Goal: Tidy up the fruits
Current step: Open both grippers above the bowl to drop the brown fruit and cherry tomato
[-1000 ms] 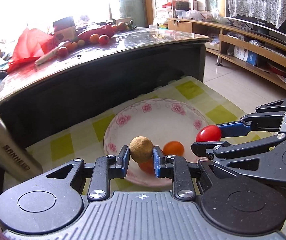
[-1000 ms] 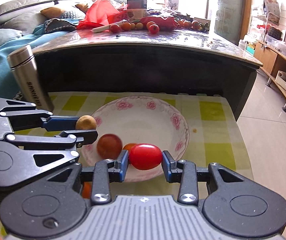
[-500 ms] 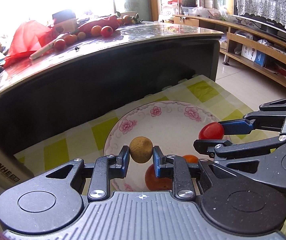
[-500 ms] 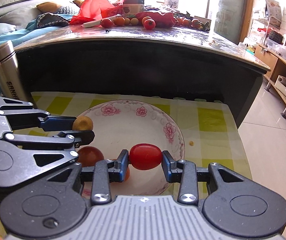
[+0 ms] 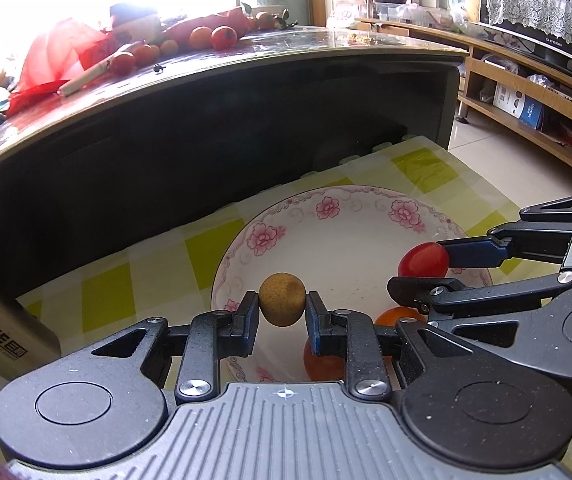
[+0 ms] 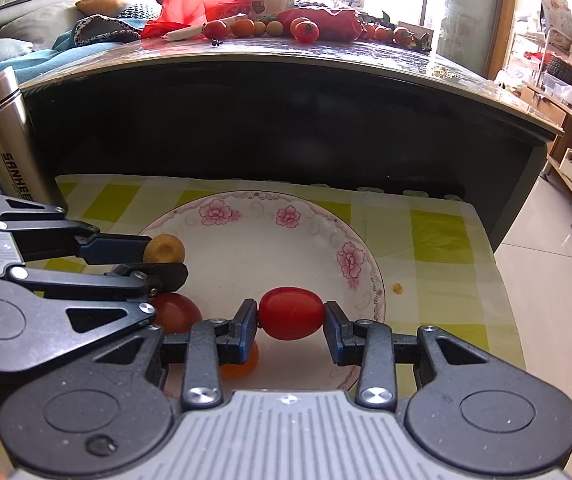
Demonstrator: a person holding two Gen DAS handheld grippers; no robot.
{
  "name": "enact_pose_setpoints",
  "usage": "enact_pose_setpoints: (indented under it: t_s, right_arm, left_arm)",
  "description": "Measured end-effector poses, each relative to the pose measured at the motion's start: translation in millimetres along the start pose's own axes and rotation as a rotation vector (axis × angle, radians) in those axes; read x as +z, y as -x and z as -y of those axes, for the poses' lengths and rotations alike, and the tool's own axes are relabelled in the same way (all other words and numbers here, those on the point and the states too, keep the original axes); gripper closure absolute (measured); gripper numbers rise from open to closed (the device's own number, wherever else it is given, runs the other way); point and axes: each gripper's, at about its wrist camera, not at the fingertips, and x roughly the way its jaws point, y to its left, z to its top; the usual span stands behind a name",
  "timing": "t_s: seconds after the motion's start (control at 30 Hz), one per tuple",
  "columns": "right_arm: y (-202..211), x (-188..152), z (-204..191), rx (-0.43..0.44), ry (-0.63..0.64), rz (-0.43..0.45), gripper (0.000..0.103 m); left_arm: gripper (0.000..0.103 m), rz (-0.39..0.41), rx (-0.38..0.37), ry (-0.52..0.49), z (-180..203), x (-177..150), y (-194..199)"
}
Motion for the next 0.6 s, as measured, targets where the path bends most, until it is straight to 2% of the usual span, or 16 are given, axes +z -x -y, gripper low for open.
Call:
enact_pose_setpoints:
  t_s: [0.6]
  right_arm:
    - [2.7, 1.0, 1.9, -0.012, -0.017, 0.012, 0.061]
  left_arm:
    - [0.063, 0.009, 0.006, 0.016, -3.6, 0.5, 2.0]
